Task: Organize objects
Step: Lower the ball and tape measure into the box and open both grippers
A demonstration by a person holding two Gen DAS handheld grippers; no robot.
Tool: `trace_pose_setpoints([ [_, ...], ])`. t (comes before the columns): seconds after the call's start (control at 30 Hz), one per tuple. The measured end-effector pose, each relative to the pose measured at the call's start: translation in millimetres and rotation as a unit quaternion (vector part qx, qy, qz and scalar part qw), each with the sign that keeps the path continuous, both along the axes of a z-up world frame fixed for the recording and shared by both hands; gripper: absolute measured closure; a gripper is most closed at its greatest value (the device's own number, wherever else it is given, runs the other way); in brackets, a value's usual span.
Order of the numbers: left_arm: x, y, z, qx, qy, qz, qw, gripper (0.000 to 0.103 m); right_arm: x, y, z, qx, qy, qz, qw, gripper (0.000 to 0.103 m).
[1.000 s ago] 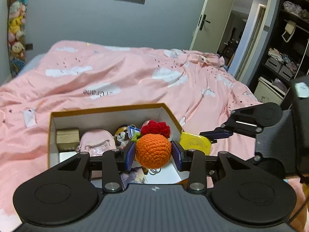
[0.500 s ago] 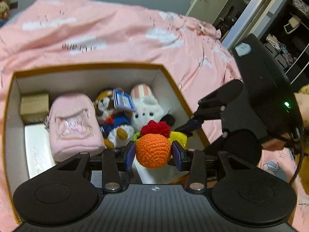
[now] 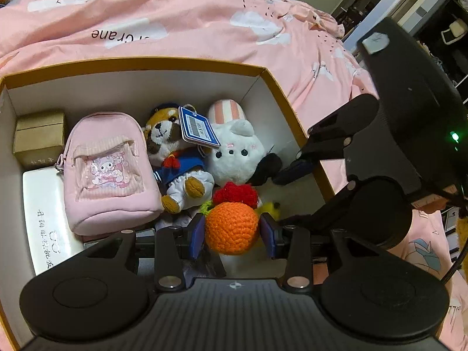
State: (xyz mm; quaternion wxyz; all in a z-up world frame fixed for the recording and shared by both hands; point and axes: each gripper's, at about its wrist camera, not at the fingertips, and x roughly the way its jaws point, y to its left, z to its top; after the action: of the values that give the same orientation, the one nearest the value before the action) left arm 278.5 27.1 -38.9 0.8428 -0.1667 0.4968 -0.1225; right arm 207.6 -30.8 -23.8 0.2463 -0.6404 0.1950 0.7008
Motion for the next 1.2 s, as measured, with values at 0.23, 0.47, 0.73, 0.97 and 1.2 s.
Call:
trace_pose_setpoints([
  [0.23, 5.6, -1.8, -2.7, -0.005, 0.016, 0.002, 0.9999, 0.057, 13.5, -18.7, 20.4, 0.047, 0.026, -0.021, 0.998, 0.05],
  [0.47, 13.8, -18.4, -7.9, 0.018, 0.024, -0.003, 0.9995, 0.057, 37.1, -39.2, 49.5, 0.14, 0.077, -0.071, 0.985, 0.042],
  [0.73, 31.4, -37.9, -17.8, 0.042, 0.038, -0.005, 0.9984, 0.057, 57.7, -54.8, 50.8, 0.208, 0.093, -0.075, 0.971, 0.035],
  [0.97, 41.8, -46.9, -25.7, 0.077, 0.053, 0.003, 0.9956, 0.054, 69.1, -49.5, 40.4, 0.208, 0.102, -0.133, 0.964, 0.034],
  [1.2, 38.9, -45.0, -21.0, 0.082, 0.051, 0.011, 0.9953, 0.044, 68.7, -51.8, 38.9, 0.207, 0.112, -0.153, 0.96, 0.032],
])
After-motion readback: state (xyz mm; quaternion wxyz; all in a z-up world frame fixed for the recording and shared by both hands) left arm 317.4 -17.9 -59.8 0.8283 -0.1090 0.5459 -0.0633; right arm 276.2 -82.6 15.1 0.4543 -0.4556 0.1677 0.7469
